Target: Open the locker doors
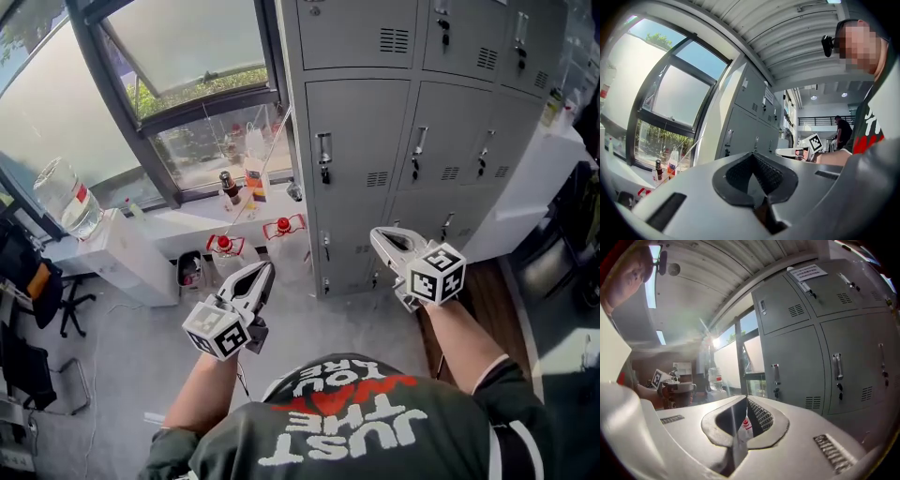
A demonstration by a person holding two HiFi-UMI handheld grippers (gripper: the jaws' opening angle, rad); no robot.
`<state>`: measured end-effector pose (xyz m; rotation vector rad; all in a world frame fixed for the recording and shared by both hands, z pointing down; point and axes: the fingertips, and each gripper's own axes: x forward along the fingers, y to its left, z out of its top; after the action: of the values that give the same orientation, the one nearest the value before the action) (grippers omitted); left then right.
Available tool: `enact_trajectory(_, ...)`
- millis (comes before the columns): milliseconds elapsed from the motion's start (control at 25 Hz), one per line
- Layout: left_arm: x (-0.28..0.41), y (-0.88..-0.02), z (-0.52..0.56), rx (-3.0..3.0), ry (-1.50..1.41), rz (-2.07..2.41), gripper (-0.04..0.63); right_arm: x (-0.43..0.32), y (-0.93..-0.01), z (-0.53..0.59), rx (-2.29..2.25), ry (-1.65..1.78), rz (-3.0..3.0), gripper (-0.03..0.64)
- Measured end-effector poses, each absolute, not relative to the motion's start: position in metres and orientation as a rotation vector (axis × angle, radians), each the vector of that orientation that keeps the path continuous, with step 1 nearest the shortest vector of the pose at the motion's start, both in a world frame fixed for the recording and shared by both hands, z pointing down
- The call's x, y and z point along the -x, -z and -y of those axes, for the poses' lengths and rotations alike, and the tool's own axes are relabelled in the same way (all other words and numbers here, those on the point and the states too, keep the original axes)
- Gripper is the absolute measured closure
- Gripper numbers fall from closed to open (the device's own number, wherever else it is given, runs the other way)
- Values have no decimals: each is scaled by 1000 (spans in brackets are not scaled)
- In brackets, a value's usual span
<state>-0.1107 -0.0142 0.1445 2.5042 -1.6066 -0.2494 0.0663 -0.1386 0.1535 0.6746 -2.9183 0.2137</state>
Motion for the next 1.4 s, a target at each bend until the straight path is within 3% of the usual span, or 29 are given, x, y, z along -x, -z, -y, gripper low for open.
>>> enact_trajectory(600,92,-145,127,-2352,291,1839,598,-9,-135,269,-378,-29,2961,581)
enact_trajectory(1080,136,-158,143,-2418,189,1764,598,73,-133,334,-686,58,2888,578)
enact_trajectory(1280,155,-160,140,-2436,189,1732,598,96,-133,351,-784,78,2833,478)
enact_trajectory(1400,164,-161,138,-2440,192,1720,598,105,-134,354,-813,73,2812,457)
